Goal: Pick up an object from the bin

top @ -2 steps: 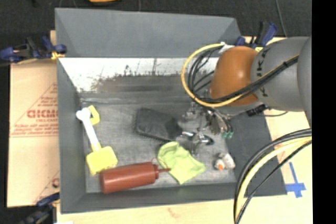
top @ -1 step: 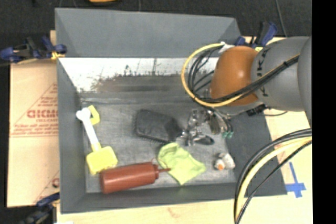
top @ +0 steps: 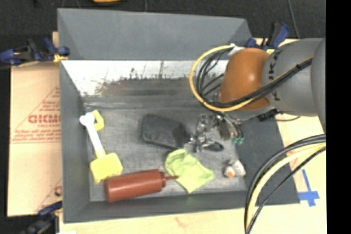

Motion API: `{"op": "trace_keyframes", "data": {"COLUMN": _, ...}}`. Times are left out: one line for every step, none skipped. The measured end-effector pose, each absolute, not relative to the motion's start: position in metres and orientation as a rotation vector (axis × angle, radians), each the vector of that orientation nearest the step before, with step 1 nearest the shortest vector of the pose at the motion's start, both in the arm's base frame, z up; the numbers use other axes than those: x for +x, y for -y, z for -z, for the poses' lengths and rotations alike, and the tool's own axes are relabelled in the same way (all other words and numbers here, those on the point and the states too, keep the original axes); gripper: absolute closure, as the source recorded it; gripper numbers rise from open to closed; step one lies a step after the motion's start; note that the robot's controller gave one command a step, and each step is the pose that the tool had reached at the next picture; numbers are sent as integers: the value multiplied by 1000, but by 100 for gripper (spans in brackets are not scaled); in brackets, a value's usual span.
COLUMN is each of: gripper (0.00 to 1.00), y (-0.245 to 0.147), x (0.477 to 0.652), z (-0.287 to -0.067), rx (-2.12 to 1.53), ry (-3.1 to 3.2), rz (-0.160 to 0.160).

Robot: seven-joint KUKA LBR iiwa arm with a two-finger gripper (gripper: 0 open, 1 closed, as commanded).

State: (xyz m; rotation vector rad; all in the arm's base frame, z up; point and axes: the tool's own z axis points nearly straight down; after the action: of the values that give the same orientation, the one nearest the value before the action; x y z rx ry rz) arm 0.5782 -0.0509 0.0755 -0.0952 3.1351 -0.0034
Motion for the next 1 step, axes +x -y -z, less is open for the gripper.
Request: {"op": "trace_keyframes", "data": {"gripper": 100, "y": 58, "x": 548, "z": -75, "rx": -1, "ry": -3126, "rz": -2}}
